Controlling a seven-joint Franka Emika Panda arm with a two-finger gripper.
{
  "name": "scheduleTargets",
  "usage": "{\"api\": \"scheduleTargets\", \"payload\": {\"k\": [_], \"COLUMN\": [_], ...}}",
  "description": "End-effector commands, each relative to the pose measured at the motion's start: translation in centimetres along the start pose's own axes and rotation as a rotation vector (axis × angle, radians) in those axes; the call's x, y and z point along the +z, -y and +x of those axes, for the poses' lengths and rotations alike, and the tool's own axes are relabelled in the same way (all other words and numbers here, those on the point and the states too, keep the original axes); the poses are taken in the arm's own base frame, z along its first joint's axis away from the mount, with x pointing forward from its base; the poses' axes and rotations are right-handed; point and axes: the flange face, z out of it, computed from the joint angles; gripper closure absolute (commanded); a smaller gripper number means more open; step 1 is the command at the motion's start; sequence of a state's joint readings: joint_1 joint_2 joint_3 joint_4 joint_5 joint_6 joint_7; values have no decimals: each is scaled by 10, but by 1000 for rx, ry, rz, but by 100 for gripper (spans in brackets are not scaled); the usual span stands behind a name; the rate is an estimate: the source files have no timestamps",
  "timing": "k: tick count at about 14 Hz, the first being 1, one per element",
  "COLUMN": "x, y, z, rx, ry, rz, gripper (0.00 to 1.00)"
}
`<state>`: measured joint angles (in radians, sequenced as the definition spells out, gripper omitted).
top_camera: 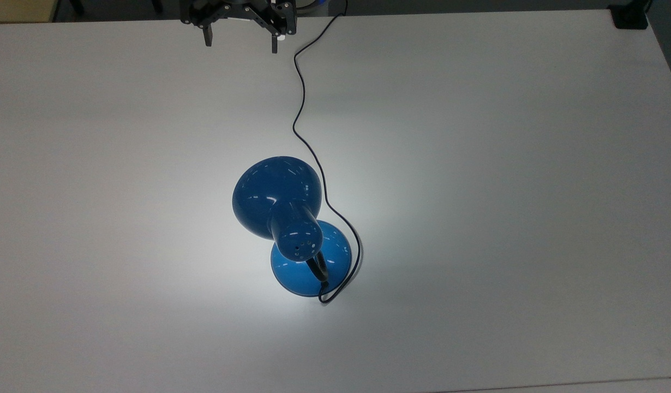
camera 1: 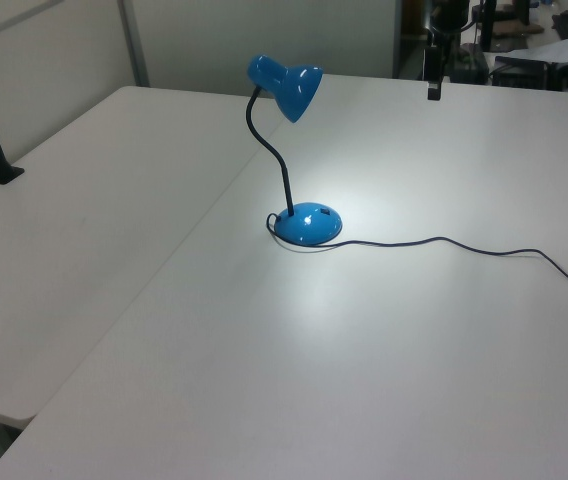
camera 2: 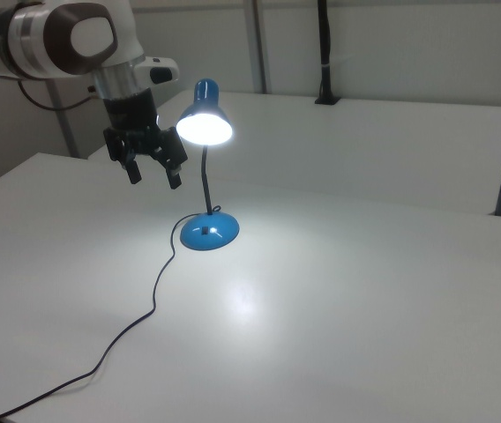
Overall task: Turn off the lamp
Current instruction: 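Move the gripper down toward the switch on the blue lamp base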
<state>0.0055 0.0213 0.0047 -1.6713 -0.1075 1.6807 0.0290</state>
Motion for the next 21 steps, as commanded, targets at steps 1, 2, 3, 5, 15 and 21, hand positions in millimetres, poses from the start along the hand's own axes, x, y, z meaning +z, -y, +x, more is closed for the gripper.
{"api": "scheduleTargets", "payload": {"k": [1,2,3,5,15,21], "x": [-7,-7,-8,-8,-4,20], "y": [0,0,0,-1,-2,5], "z": [-1,-1,-1,-1,-1,13], "rx": [15,15,11,9,-138,-193], "ry": [12,12,12,13,19,-31], "rz": [-5,-5,-5,-5,38,115], "gripper": [0,0,0,0,100,100]}}
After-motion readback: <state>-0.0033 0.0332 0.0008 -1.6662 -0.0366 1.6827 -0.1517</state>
